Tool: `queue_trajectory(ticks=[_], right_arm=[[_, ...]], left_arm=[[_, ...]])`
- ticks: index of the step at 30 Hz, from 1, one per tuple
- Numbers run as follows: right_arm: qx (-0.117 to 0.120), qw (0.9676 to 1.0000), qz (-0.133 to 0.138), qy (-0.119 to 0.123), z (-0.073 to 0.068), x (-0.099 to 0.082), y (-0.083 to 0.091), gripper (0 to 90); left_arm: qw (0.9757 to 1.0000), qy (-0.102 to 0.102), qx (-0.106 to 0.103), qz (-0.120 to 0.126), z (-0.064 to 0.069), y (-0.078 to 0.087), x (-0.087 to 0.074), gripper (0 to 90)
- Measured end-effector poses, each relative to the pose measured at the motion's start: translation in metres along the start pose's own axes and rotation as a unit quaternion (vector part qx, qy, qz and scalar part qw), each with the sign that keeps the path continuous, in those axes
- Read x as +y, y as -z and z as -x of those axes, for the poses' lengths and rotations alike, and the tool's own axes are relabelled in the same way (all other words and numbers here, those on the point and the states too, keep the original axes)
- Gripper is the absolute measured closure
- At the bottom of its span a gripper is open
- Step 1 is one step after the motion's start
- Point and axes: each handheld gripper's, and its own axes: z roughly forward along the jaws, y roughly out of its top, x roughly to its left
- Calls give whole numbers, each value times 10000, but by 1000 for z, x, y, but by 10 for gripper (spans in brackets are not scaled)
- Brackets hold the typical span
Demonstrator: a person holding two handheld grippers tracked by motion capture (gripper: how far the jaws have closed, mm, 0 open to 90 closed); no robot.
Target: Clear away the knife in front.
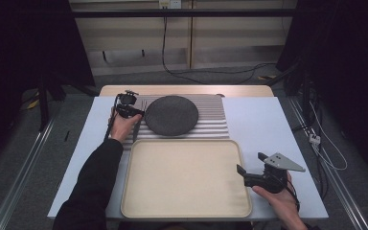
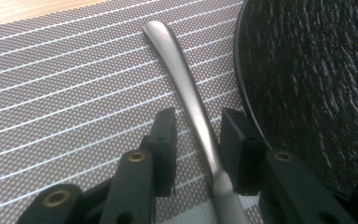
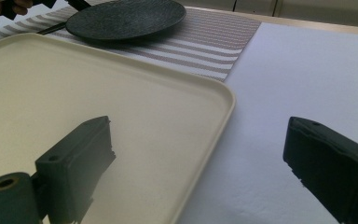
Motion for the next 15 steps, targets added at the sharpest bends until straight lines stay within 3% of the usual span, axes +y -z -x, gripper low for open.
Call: queue_trajectory(ticks=[3,10,15], right_arm=[[3,10000,-6,2,0,0,0,79],[3,10000,-5,15,0,0,0,79],[-20,10000,5,22,0,0,1,80]], left_arm=[[10000,-18,-19,-58,1,-1,2,753],[9998,-8,-2,-217,-1,-1,7,768],[9988,-81,51,-483,-4,3,8,797]])
